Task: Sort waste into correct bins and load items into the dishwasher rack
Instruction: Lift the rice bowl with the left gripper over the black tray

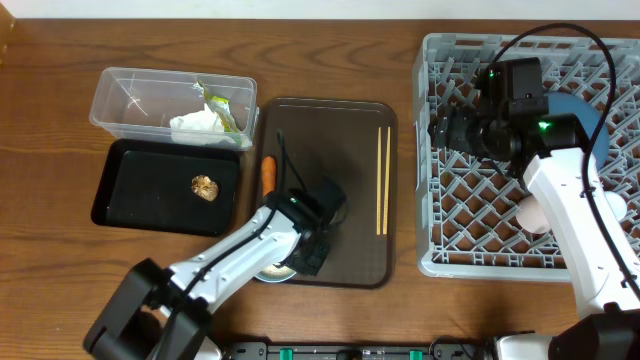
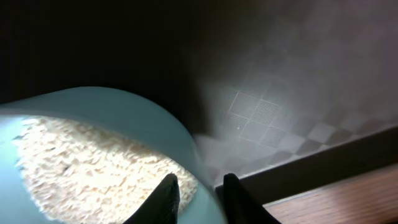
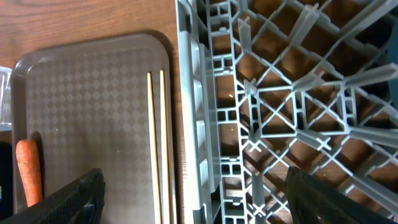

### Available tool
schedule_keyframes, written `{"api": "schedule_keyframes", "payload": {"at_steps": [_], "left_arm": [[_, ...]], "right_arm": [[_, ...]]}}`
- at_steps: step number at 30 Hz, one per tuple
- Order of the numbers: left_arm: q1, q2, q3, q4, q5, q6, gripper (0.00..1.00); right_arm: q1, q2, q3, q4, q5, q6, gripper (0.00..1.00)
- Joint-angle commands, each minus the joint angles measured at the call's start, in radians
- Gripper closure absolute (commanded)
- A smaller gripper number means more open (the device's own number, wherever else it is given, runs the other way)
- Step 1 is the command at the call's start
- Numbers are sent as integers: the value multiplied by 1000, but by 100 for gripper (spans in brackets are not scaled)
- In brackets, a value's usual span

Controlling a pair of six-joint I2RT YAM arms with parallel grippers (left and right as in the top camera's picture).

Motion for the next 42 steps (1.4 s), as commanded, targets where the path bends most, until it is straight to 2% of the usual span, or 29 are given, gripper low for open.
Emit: {"api": "schedule_keyframes", "payload": {"at_steps": [1,4,6,11,19,25,29,32,42], "left_arm": [[-1,43,-4,0,-14,-6,76],[-1,70,-4,0,-14,10,81],[-1,81,-3,0,-11,10,94],[-1,78,32,-51,-11,14,93],[-1,64,222,-218,-13,30,94],[23,24,314,-241,-31,29,94],[132,-9,320,-238,-12,14,94],[264,-26,320,-228,88,16,94],[671,-88,316,-136,473,168,94]], "right_arm": [[0,-17,2,11,-4,-23,15],[0,-18,2,13,-4,-22,15],[0,-18,2,13,-4,-22,15],[0,-18,2,14,-4,-22,14],[0,-18,2,13,-5,-22,14],[0,-23,2,10,-4,-23,15],[0,-54,2,23,-4,-64,15],[0,-95,2,40,-4,-113,13],[0,-178,2,59,3,-135,8]]}}
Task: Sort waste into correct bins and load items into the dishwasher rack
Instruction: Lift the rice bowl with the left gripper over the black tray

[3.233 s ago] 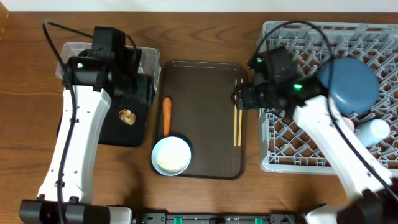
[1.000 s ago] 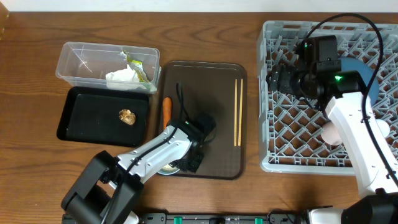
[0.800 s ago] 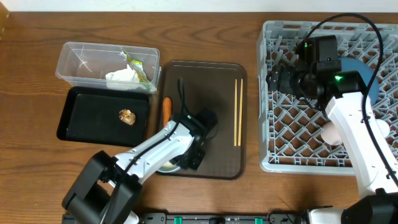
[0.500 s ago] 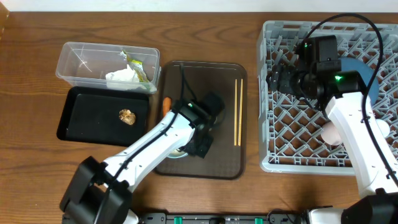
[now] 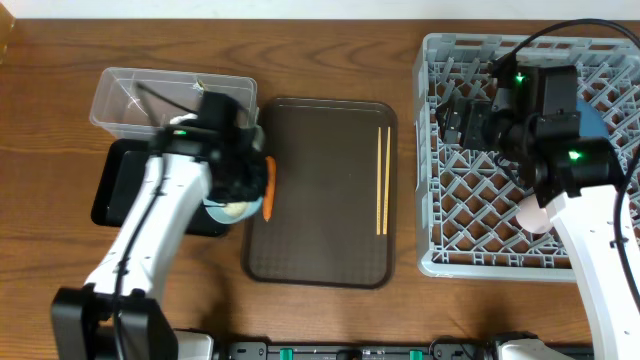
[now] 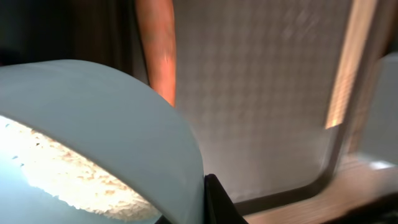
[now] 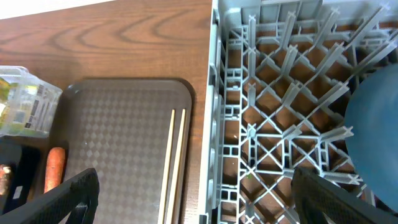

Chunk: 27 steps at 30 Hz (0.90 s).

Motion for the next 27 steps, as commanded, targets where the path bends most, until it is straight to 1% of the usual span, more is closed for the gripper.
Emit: {"api": "schedule_keyframes", "payload": {"at_steps": [1,4,7,14,18,22,27], "left_arm": [[109,-23,10,23,213,77,94],[210,-21,1,30,308,119,94],[303,-21,-4,25,417,212,94],[525,-11,-20,37,615,341,94],[596,-10,-52,91,609,341,94],[608,-10,-74,117,600,364,94],[617,-3,-83,154,603,363,94]], "right_arm": [[0,-2,2,-2,3,-23,8],[0,-2,2,-4,3,-23,8],[0,-2,2,-5,2,-23,9],[0,-2,2,-5,3,-23,8],[0,-2,2,-6,3,-23,8],[0,-2,2,-5,3,-23,8],[0,-2,2,-8,3,-23,8]]}}
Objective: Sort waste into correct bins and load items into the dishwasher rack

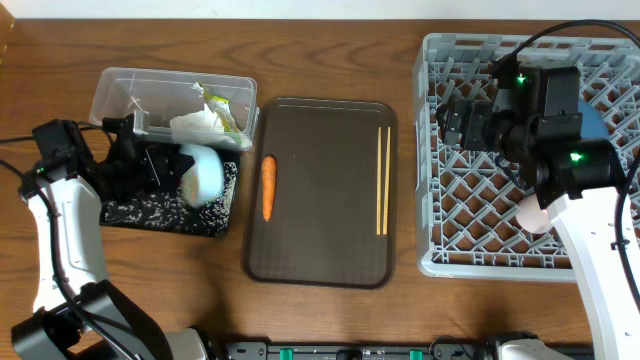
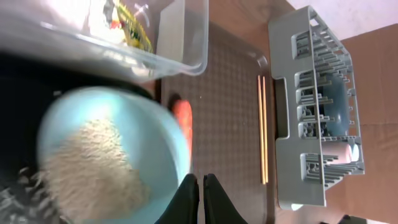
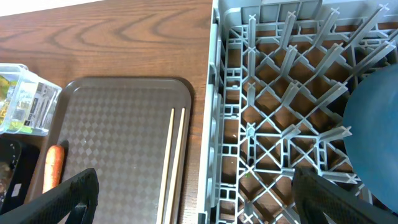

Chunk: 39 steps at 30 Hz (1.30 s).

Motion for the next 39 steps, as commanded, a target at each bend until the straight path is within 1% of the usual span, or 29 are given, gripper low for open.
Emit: {"api": "schedule_keyframes", "payload": {"at_steps": [1,9,14,16,17,18,19,20,22,23,26,28,31,35,39], "left_arm": [[12,11,-10,7,34,28,94],[1,28,-16,-5,30,27,94],[-45,19,-15,-11,21,15,93],[-85,12,-13,-19,-74,-6,87],[-114,9,-13,-24,-162,-20,83],[-150,7,-13,-30,-272,-42,83],[-190,7,-13,-33,-372,-66,75],[-232,7,-13,-34,-454,-84,70],[-320,7,-13,-25,-587,-101,62],[-360,7,-13,-15,-650,-117,61],[-464,7,-13,13,-808,-157,51],[-497,8,-13,19,-845,-158,48],[-504,14,-13,17,-889,-176,48],[-496,17,-13,44,-893,-179,48],[-498,27,-14,57,-795,-172,51]], "right_arm": [[0,-1,2,-5,3,-16,8],[0,-1,2,-18,3,-16,8],[0,-1,2,-19,3,-16,8],[0,-1,2,-19,3,-16,8],[0,-1,2,-19,3,-16,8],[0,-1,2,-19,3,-16,8],[0,-1,2,-19,3,-16,8],[0,-1,2,-19,3,-16,8],[0,-1,2,-19,3,-16,8],[0,-1,2,-19,3,-16,8],[0,-1,2,-22,3,-16,8],[0,-1,2,-27,3,-16,8],[0,-1,2,-39,3,-16,8],[0,-1,2,-46,3,-16,8],[0,-1,2,-45,3,-16,8]]}}
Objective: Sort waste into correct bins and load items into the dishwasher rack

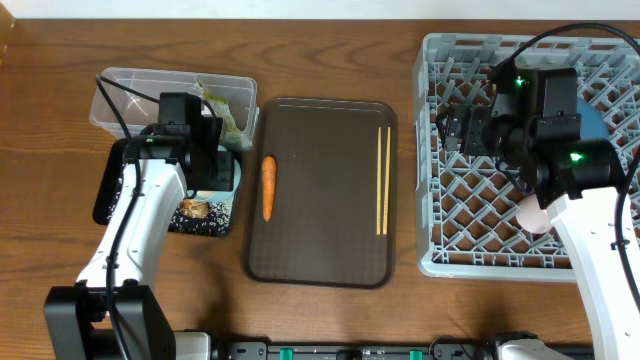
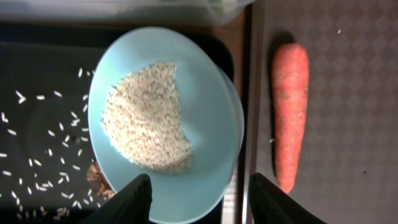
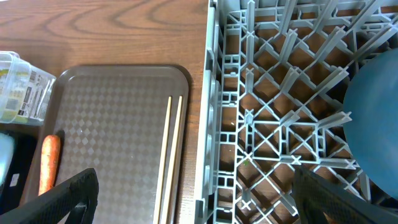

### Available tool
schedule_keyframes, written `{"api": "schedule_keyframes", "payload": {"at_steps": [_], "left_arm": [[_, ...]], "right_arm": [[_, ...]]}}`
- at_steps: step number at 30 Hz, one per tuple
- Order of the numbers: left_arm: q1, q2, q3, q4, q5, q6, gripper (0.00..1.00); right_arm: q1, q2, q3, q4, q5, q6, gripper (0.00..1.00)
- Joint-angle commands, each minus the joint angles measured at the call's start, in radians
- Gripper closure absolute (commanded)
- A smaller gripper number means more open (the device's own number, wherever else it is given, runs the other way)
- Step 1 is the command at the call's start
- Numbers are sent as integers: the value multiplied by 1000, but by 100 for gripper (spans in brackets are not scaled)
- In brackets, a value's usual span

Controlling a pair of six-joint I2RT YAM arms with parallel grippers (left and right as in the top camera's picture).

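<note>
A light-blue bowl [image 2: 186,81] with a heap of rice [image 2: 146,121] still in it lies mouth up at the right end of the black tray [image 1: 110,190]. Loose rice grains and a brown scrap [image 1: 193,208] lie on that tray. My left gripper [image 2: 202,202] hangs open above the bowl's near rim, one finger on each side. An orange carrot [image 1: 266,187] and a pair of chopsticks [image 1: 382,180] lie on the brown tray [image 1: 320,250]. My right gripper [image 3: 208,205] is open over the left edge of the grey dish rack [image 1: 425,150].
A clear bin [image 1: 120,90] holding wrappers [image 1: 225,105] stands behind the black tray. In the rack stand a blue plate [image 1: 592,120] and a white cup [image 1: 530,212]. Bare wooden table surrounds the trays.
My left gripper was shut on the bowl's rim, the bowl tipped on its side over the black tray. Now it is open and the bowl lies mouth up at the tray's right end. The right arm barely moved.
My left gripper was shut on the rice bowl at the brown tray's front left corner. Then it held the bowl by the carrot at the black tray's edge, then tipped over that tray. Rice grains now lie in the tray and the bowl is let go.
</note>
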Motion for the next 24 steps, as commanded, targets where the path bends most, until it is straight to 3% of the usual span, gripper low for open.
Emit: {"api": "schedule_keyframes", "payload": {"at_steps": [1,5,11,18,22,24], "left_arm": [[0,16,-4,-4,50,-6,53],[-2,69,-5,-3,52,6,55],[-2,124,-5,3,87,10,65],[-2,125,-5,16,113,13,92],[-3,125,-5,15,113,13,93],[-3,125,-6,16,113,13,88]], "right_arm": [[0,-1,2,-1,3,-13,8],[0,-1,2,-2,3,-13,8],[0,-1,2,-1,3,-13,8],[0,-1,2,-2,3,-13,8],[0,-1,2,-2,3,-13,8],[0,-1,2,-2,3,-13,8]]}}
